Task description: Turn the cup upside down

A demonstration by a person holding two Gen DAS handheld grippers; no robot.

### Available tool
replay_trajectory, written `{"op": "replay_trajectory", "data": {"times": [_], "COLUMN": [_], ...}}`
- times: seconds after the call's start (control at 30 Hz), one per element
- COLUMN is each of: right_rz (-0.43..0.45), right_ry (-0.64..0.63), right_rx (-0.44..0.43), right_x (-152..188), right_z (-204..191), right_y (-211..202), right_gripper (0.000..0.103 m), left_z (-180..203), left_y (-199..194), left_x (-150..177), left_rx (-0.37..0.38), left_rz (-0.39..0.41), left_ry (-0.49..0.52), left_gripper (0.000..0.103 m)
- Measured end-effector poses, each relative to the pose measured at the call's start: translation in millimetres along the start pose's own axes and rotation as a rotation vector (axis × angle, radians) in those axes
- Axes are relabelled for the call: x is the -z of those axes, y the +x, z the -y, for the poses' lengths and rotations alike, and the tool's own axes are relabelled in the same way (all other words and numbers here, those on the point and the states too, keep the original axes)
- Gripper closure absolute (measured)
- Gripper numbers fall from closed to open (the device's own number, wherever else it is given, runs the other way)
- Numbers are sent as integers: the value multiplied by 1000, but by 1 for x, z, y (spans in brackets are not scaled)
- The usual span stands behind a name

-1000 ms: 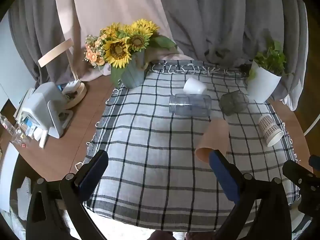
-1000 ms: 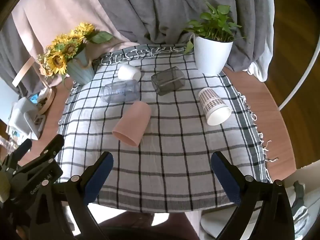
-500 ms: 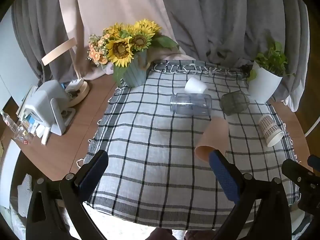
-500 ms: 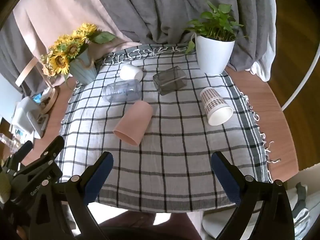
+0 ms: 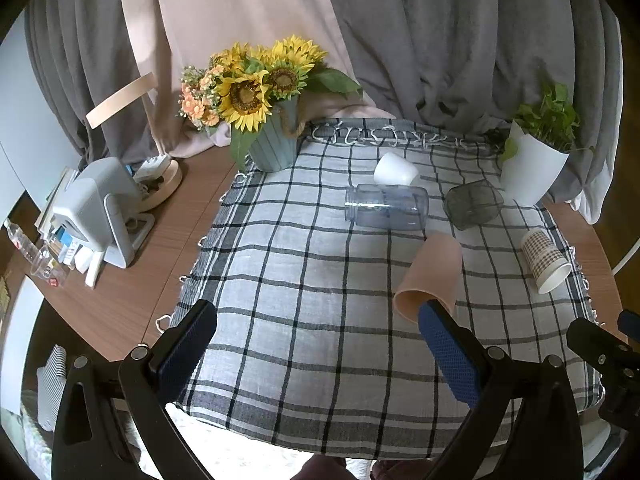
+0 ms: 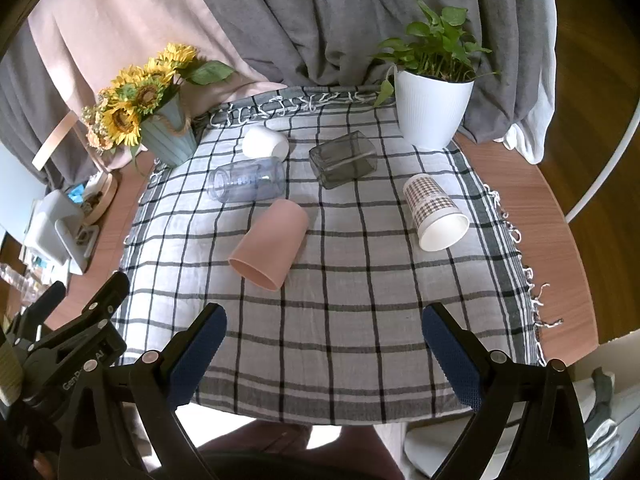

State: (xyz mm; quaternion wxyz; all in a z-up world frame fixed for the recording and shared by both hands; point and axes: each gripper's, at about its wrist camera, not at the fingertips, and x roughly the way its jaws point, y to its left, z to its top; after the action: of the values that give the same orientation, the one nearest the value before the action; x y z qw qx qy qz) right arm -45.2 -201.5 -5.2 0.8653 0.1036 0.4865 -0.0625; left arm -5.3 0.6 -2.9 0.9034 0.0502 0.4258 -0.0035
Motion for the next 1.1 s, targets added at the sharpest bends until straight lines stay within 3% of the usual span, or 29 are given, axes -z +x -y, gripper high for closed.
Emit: {"op": "replay_trajectory", "data": {"times": [1.1], "right_rz": [-11], "right_ry": [0], "right_rx": [-1], "right_x": [-1], "right_z": [1], "right_y": [6], "right_gripper": [4], "left_z": [1], "left_y": [5], "left_x": [2], "left_rx": [2], "left_rz": [-12], "left_ry": [-1], "left_gripper": [0]}}
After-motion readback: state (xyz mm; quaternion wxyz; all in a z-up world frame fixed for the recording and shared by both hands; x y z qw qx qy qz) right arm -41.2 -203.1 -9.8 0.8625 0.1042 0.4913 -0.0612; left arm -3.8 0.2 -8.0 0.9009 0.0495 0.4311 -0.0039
